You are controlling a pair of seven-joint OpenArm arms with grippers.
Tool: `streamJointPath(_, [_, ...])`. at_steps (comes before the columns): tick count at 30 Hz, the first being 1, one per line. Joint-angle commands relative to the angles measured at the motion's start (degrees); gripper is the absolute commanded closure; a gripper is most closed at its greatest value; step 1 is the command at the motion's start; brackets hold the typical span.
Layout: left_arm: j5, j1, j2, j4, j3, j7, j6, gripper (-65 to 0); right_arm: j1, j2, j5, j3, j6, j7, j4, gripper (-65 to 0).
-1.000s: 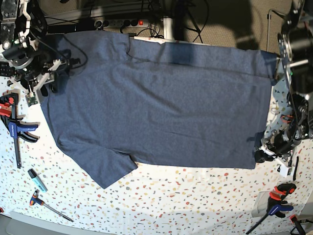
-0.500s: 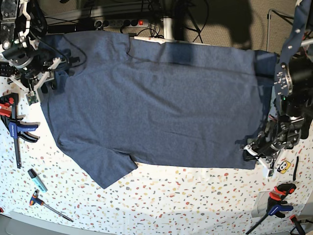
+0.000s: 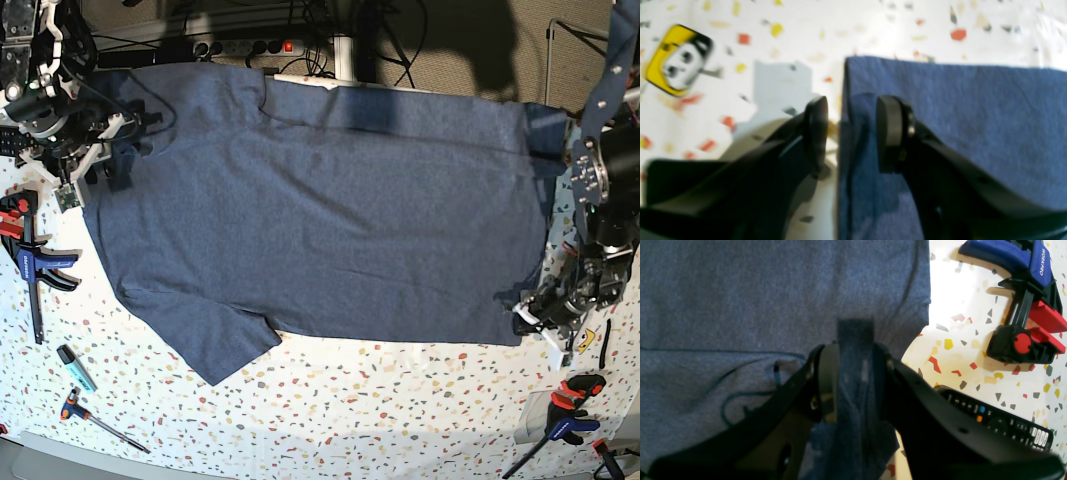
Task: Fold the T-shirt properly
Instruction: 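Move the left gripper to the hem corner and grasp it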
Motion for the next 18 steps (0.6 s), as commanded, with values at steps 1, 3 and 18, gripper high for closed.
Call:
streamJointPath(1, [-0.37, -1.25, -0.76, 0.83, -0.17, -1.79, -0.07, -23.2, 0.26, 0.94, 0.13, 0.44, -0.04, 0.48, 1.01, -17.8])
streamJointPath(3, [-0.35, -0.33, -0.85, 0.83, -0.17, -2.78, 0.37, -23.2, 0.26, 0.94, 0.13, 0.44, -0.04, -0.94, 1.01, -17.8])
streamJointPath(18, [-4.07, 1.64, 1.18, 0.83, -0.17, 2.80, -7.41, -23.0, 0.26, 0.94, 0.33, 0.44, -0.07, -1.62, 1.01, -17.8])
